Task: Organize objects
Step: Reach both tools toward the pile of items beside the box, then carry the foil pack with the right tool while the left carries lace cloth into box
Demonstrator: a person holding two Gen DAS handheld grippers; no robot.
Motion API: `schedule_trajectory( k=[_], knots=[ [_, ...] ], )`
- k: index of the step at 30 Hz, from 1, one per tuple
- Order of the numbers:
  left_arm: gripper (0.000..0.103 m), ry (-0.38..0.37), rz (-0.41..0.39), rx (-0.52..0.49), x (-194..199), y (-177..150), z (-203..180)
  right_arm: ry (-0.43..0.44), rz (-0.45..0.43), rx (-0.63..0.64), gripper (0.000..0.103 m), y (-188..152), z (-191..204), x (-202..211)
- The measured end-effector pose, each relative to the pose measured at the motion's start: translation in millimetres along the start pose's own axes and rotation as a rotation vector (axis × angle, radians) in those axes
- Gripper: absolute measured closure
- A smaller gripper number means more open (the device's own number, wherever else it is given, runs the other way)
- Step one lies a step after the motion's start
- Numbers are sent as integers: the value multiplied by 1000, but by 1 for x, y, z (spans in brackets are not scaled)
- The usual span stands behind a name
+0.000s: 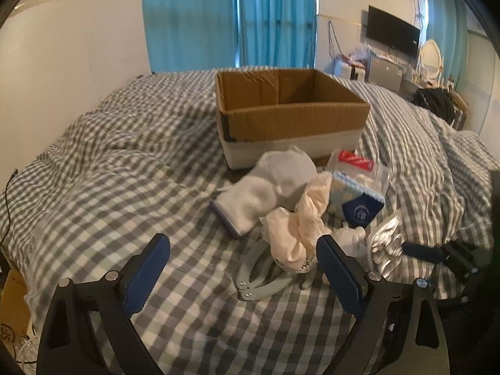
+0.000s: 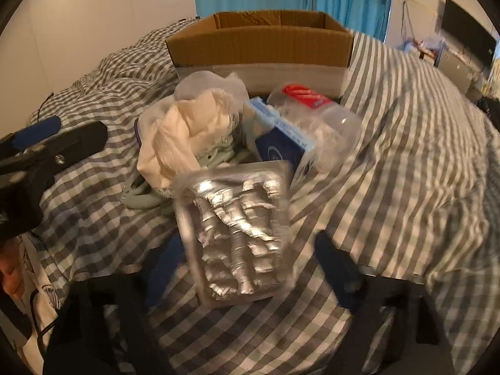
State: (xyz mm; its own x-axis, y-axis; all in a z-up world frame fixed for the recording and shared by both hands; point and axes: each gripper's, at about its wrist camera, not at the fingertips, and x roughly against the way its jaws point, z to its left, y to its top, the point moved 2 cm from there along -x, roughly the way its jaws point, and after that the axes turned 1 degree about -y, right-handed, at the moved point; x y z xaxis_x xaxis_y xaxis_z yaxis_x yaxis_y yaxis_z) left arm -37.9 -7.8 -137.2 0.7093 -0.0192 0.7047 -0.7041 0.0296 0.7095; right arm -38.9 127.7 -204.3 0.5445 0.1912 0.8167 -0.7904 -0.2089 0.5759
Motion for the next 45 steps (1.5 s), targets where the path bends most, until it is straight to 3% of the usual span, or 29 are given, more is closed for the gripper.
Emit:
schedule_trajectory(
  k=[9, 15, 17, 21, 23, 24, 29, 35, 45],
  knots=[
    [13, -26, 83, -68, -34, -3, -33, -86, -80, 21, 34, 9, -22, 29],
    [26, -33, 111, -95, -53, 3, -47, -89, -89, -36, 34, 16, -39, 28],
    [36, -44, 125, -104, -60, 3, -51, -82, -88, -52, 34, 15, -42, 28],
    [66, -98, 144, -103, -71, 2, -55, -75, -80, -71, 34, 15, -48, 26],
    [75, -105, 138, -126, -68, 1, -56, -77, -73, -75, 34, 14, -50, 24],
    [85, -119, 141, -128, -66, -1, -55, -77, -71, -75, 34, 14, -50, 24],
    [86, -121, 139, -137, -55, -5, -53, -99, -78, -71, 34, 13, -49, 25],
    [87, -138, 42, -115, -14, 7, -45, -132, -129, -47, 34, 17, -42, 47],
    [87, -169, -167, -110, 49, 87, -35, -149, -286, -30, 34, 53, -40, 113]
  ],
)
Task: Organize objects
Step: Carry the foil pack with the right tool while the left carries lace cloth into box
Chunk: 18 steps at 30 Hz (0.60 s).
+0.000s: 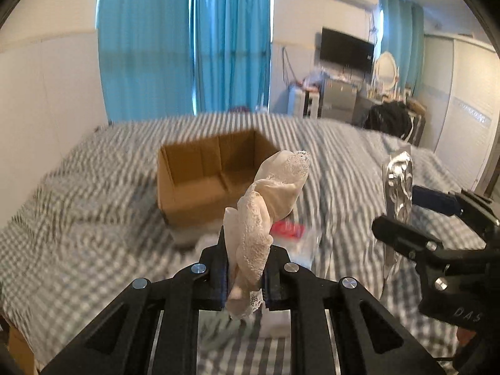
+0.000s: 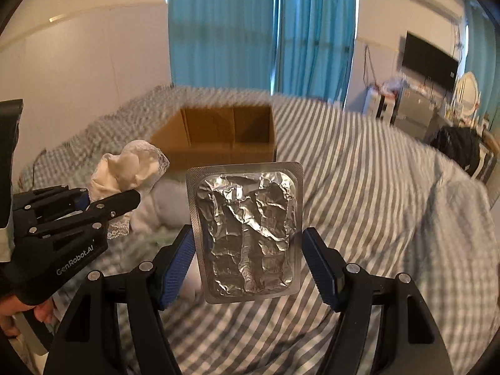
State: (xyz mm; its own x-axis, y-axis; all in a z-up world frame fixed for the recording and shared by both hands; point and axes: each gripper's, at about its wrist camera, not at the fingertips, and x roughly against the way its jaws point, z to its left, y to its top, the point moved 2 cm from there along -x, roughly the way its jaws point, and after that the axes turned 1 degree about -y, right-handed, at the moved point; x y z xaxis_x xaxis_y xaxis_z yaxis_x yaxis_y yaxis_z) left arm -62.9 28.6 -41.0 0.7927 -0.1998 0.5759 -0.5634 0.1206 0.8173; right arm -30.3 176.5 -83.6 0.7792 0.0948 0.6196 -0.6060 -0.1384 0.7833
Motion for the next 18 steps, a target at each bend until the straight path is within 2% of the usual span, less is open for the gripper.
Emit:
schedule_trajectory(
  k=[5, 10, 14, 18],
  knots=[
    [87, 13, -50, 5, 0, 41, 18, 14, -103, 39, 34, 55, 1, 21],
    [87, 26, -96, 19, -11, 84, 41, 49, -170, 70, 34, 111, 4, 20],
    [87, 36, -115, 40, -29, 115, 61, 83, -195, 86, 34, 146, 5, 4],
    [87, 66, -119, 29, -55, 137, 74, 95, -161, 75, 34, 173, 1, -31]
  ],
)
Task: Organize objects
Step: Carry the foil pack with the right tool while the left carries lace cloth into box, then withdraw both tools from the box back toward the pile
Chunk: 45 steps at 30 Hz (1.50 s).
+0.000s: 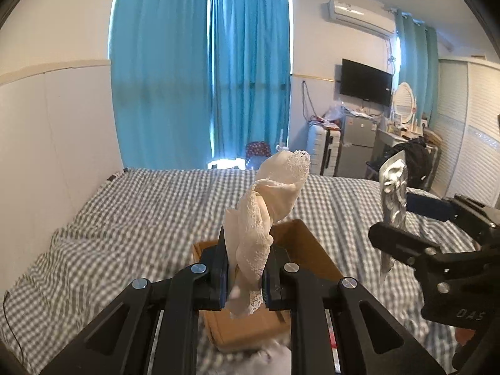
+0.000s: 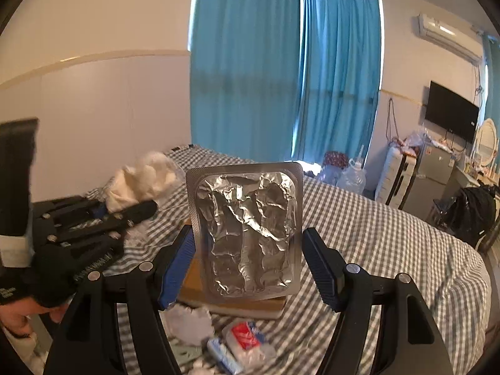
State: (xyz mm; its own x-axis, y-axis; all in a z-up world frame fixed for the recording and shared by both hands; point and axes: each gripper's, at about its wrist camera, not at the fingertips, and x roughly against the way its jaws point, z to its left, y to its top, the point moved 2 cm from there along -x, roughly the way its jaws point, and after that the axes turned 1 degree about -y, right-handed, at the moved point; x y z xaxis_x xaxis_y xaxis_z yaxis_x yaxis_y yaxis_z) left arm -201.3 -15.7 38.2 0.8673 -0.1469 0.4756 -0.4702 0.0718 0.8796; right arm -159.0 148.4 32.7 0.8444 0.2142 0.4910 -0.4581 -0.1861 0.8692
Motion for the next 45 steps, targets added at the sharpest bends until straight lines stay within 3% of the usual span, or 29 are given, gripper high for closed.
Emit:
schedule_trajectory(
  k=[7, 16, 22, 24, 26, 28, 30, 35, 37, 45],
  knots=[
    [87, -16, 75, 28, -70, -6, 11, 25, 69, -40, 34, 13, -24, -90],
    [87, -30, 214, -22, -138, -64, -8, 28, 207, -66, 34, -25, -35, -186],
    [87, -52, 268, -37, -159, -80, -12, 54, 237, -99, 34, -48, -42, -211],
    [84, -68, 282, -30, -161, -83, -13, 64, 242, -112, 33, -53, -44, -215],
    [75, -73, 293, -23, -161, -84, -13, 76, 238, -118, 33, -54, -49, -218],
    [44, -67, 310, -15, -157, -82, -15, 80, 228, -120, 31, -53, -51, -214],
    [35, -57, 290, -2, -146, -78, -15, 69, 206, -138, 20, -49, -55, -205],
    [31, -53, 257, 7, -112, -58, -19, 49, 163, -163, 17, -31, -60, -166],
    [20, -42, 213, -1, -90, -47, -21, 31, 142, -153, 16, -25, -59, -147],
    [8, -14, 41, -6, 8, -9, -21, -34, 22, -107, 10, 7, -58, -45]
  ],
)
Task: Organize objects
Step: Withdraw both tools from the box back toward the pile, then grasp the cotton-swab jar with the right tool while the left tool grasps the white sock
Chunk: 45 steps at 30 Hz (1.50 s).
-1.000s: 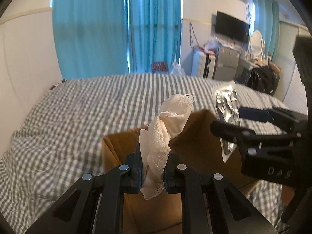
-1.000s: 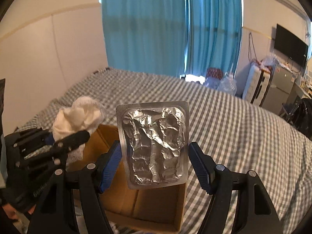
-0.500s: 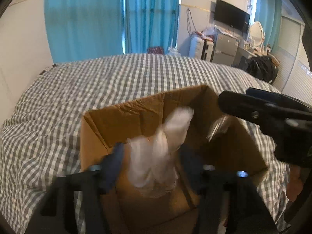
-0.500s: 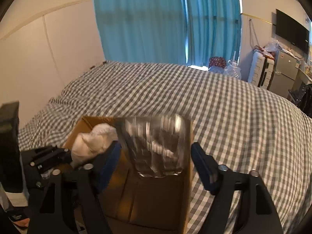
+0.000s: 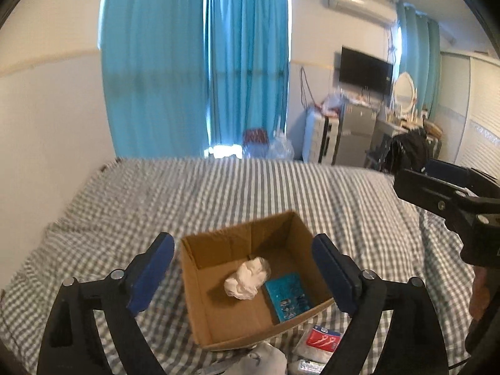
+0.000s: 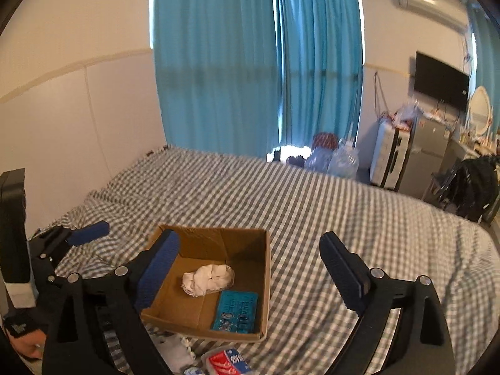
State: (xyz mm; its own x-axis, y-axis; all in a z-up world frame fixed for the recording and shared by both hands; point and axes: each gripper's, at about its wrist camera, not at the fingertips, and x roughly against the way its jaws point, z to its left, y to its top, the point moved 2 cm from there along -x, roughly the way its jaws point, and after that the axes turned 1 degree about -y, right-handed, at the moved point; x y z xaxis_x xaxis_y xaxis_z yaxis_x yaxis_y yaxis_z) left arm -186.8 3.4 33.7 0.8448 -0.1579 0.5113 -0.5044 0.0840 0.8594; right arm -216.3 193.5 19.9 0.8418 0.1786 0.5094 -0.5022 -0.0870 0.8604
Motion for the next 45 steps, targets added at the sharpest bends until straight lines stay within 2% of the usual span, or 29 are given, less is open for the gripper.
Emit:
schedule_trajectory(
  k=[3, 9, 13, 16, 21, 25, 28, 31, 36, 41, 44, 45],
  knots=[
    [2, 20, -51, -5, 32, 9, 1, -16, -46, 24, 7, 7, 6, 36],
    [0, 62, -110, -22, 79, 0, 2, -20, -122, 65, 0, 13, 21, 97],
    [0, 69, -84, -40, 86, -27, 4, -2, -147, 113, 0, 1, 30, 126],
    [0, 103, -54, -61, 82, -54, 6, 14, -136, 162, 0, -17, 31, 130],
    [0, 102, 47, -18, 49, -109, 13, 3, -50, 225, 0, -66, 20, 102],
    [0, 83, 138, 37, 13, -148, 14, 57, 52, 200, 0, -103, 6, 56],
    [0, 84, 195, 16, -17, -169, 6, 67, 103, 197, 0, -122, 1, 25],
    [0, 74, 243, -2, -41, -182, 1, 78, 167, 224, 0, -140, 1, -11],
    [0, 8, 329, -24, -76, -207, -6, 94, 262, 227, 3, -167, 2, -55],
    [1, -47, 338, -30, -91, -212, -13, 128, 366, 192, 7, -194, -4, -89],
    [7, -86, 346, -27, -95, -214, -14, 164, 408, 187, 7, -202, 1, -97],
    [14, -109, 350, -27, -95, -215, -15, 178, 420, 185, 7, -204, 3, -98]
  ],
)
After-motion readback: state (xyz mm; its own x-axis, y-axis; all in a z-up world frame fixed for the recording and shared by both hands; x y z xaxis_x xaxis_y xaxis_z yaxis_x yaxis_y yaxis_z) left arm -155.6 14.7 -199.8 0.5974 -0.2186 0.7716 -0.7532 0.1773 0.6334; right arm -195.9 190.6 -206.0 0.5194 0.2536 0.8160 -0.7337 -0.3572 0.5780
